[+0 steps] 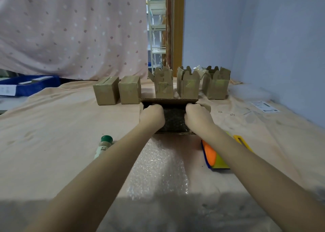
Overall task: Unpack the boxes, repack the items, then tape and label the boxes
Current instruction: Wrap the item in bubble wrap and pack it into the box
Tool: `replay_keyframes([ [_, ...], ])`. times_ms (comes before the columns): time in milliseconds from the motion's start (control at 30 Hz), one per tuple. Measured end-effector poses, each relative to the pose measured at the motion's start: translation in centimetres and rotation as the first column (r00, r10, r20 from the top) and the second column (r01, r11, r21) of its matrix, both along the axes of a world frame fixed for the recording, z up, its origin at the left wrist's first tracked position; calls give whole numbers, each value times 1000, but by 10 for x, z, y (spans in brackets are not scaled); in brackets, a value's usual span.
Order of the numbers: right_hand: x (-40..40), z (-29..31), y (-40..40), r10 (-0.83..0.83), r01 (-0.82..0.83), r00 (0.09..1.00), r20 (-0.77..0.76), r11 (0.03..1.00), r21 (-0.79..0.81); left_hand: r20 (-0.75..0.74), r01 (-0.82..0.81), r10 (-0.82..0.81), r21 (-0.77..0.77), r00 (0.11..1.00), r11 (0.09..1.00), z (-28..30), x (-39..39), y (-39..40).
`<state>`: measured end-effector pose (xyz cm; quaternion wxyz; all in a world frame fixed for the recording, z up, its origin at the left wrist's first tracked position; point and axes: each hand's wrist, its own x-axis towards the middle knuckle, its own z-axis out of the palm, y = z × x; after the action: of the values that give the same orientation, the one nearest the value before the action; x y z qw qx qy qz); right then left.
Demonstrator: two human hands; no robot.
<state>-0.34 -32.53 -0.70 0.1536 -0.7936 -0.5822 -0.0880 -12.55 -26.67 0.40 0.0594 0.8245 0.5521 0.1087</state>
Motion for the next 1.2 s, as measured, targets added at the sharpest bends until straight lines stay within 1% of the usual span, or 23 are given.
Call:
replay_keyframes([
  [133,-3,-1,1,26,-24,999,34,998,-56,-48,-60,55,-126,997,990,-1,20,11],
  [200,-2,0,1,113,-107,992,47,987,-118,-50,-107,101,-135,994,985,-1,25,14],
  [267,0,2,1,233,-217,969,79,961,-169,-26,-119,117,-144,993,982,-2,29,18],
  [333,3,2,1,322,-289,931,170,938,-193,-15,-115,114,-183,993,976,-1,33,18],
  [367,5,1,1,339,-300,912,232,936,-186,-16,-132,132,-210,991,969,-1,34,18],
  [433,10,0,0,320,-301,890,324,947,-111,5,-190,195,-200,981,961,-1,33,19],
  [500,14,-1,1,287,-298,900,327,954,-18,35,-246,251,-104,967,964,0,28,21],
  [533,16,-1,2,275,-293,910,310,956,13,50,-244,248,-78,967,967,1,24,24],
  [633,20,-2,5,260,-284,928,268,957,57,93,-196,206,-106,974,975,-1,11,32],
  [700,22,-4,6,245,-281,925,290,955,90,105,-167,180,-119,978,979,-5,5,36],
  [800,27,-4,5,126,-217,930,345,946,241,114,-134,144,-89,983,987,-10,2,40],
  [867,28,0,4,59,-160,953,298,931,329,107,-126,131,-56,986,991,-11,3,42],
  [900,29,2,5,60,-148,966,253,927,344,92,-126,130,-44,987,991,-11,4,42],
  [967,30,6,7,133,-164,985,114,928,336,57,-123,125,-50,990,991,-12,6,43],
  [1033,33,8,10,223,-195,974,-49,925,326,10,-115,115,-56,993,992,-14,8,44],
  [1067,35,9,11,239,-201,968,-83,925,321,-1,-118,118,-45,993,992,-16,9,45],
  [1133,37,9,13,234,-205,970,-58,928,312,-12,-135,134,-5,991,991,-20,11,45],
  [1200,39,10,16,228,-207,973,-37,932,297,-88,-140,146,73,985,987,-23,14,44],
])
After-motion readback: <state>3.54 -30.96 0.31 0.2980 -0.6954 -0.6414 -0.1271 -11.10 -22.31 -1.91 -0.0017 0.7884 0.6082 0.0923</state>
